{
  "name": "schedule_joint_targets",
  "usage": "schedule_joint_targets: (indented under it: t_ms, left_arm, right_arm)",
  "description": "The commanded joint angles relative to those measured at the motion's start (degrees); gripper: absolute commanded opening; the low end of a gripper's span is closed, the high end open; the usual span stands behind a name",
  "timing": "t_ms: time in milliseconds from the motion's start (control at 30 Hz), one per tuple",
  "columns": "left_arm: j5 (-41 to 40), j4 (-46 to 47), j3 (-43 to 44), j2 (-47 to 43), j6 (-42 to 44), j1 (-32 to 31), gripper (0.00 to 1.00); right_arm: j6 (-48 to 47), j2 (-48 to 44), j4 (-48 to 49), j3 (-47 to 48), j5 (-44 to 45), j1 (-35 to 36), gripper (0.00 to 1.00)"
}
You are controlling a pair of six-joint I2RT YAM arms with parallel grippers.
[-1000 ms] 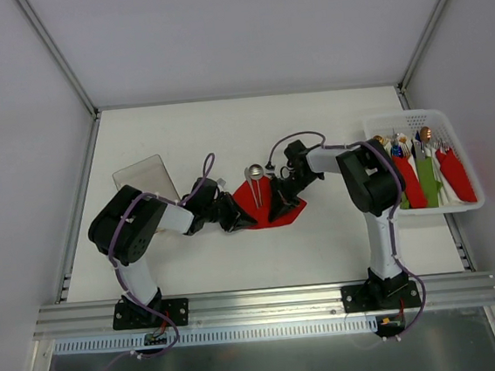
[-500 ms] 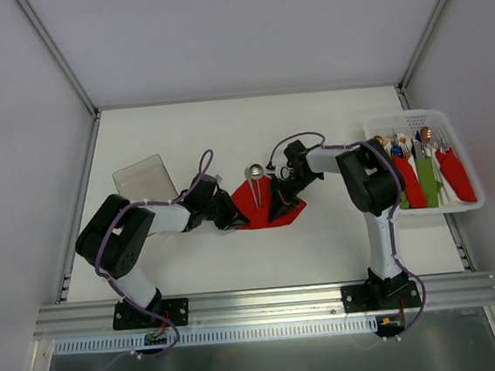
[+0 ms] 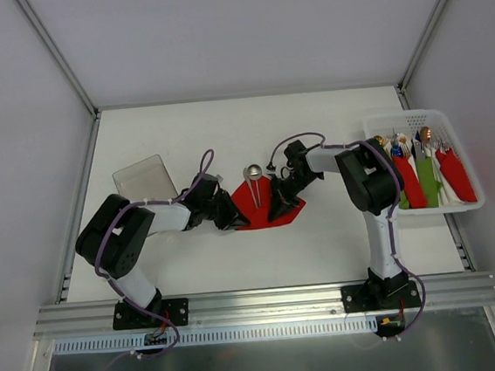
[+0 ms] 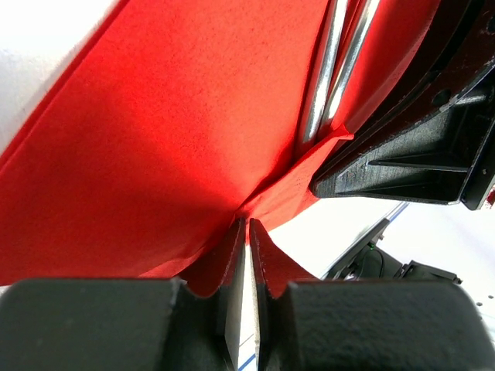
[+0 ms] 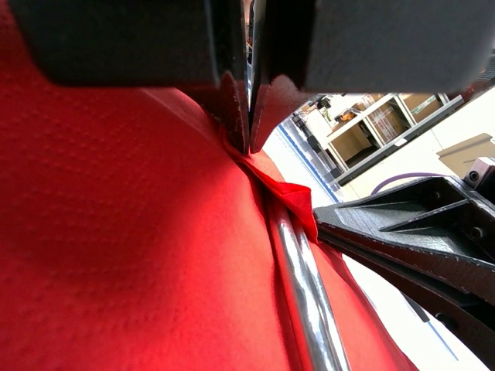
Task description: Place the utensils on the paper napkin and roll it up
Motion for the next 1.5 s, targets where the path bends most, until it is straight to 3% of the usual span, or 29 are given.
schedule_joint_targets:
  t_ms: [0, 500, 1067, 1467]
  left_arm:
    - [-0.4, -2.9, 0.1, -1.4, 2.0, -0.8, 0.07]
    - [3.2, -2.9, 2.3, -4.6, 2.5, -2.1, 0.10]
    - [-2.6, -8.3, -0.3, -0.8, 1.7, -1.9, 0.06]
    - [-11.3, -12.8, -7.1, -13.0, -1.3, 0.4, 0.11]
  right_arm:
    - [-0.2, 1.6, 0.6, 0.8, 4.9, -0.4, 0.02]
    - [-0.4, 1.5, 0.4, 0.6, 5.2, -0.5, 0.03]
    - [-0.7, 1.8, -0.1, 0.8, 5.4, -0.7, 0.03]
    - [-1.6, 1.6, -0.7, 0.1, 6.8, -0.9, 0.03]
